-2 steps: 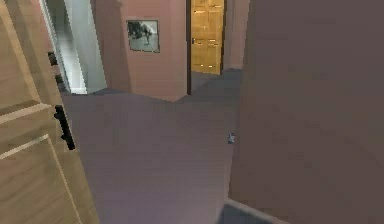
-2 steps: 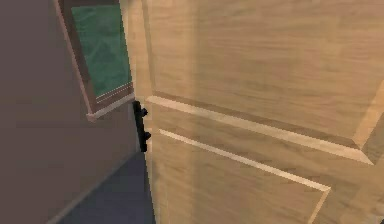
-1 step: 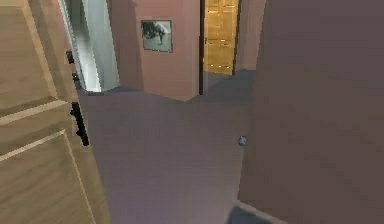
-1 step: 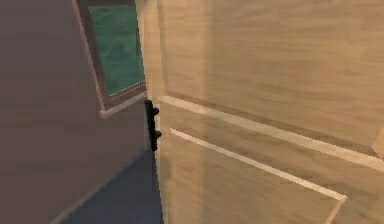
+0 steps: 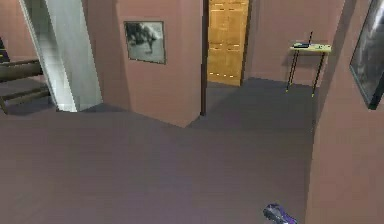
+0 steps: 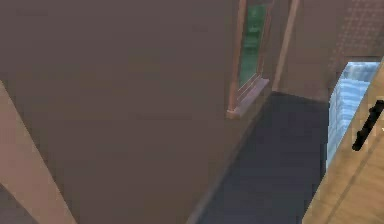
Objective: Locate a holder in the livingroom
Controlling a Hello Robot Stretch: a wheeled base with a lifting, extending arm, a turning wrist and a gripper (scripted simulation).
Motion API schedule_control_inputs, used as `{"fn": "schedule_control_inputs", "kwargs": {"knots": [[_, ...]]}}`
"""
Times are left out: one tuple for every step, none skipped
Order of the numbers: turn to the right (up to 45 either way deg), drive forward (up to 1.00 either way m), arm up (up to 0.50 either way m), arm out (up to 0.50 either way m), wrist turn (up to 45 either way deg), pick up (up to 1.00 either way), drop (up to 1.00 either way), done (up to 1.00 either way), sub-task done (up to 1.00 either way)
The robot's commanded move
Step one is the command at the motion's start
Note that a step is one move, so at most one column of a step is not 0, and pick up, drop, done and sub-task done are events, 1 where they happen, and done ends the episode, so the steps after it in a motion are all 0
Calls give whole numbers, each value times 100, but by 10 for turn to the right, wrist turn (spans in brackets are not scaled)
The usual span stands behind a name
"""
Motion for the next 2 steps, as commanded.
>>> {"fn": "schedule_control_inputs", "kwargs": {"knots": [[0,20,0,0,0,0,0,0,0],[60,0,0,0,0,0,0,0,0]]}}
